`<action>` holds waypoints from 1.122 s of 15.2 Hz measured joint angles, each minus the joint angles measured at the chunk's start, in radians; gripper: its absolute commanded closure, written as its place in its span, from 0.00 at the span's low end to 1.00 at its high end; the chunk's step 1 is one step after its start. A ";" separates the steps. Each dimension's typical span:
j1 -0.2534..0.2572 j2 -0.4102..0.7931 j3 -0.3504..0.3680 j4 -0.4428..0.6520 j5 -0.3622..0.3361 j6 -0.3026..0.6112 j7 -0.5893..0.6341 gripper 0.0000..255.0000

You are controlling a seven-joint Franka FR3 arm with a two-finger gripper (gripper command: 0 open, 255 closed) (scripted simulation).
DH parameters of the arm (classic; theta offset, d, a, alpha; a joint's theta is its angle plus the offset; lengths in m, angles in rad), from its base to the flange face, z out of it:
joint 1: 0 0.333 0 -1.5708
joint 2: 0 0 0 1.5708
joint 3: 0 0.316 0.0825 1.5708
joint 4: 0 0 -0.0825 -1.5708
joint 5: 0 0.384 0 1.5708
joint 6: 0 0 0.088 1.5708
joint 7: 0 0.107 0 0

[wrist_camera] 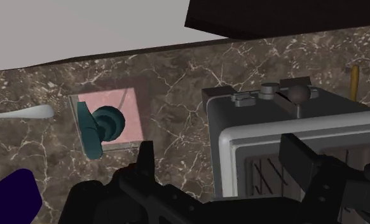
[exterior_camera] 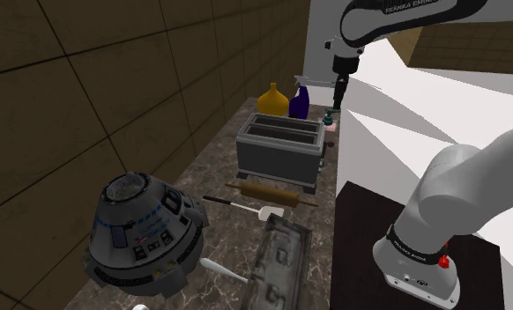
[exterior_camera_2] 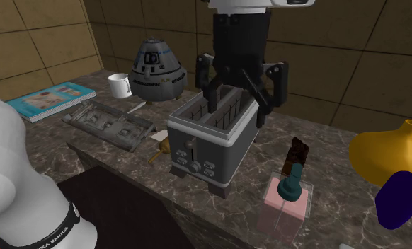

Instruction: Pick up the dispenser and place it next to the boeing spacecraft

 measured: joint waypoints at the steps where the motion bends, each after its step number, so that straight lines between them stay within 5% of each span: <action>1: -0.002 0.022 -0.024 0.009 0.000 0.015 -0.030 0.00; 10: 0.019 0.366 -0.227 0.171 0.136 0.176 -0.319 0.00; 17: 0.018 0.450 -0.250 0.141 0.186 0.276 -0.372 0.00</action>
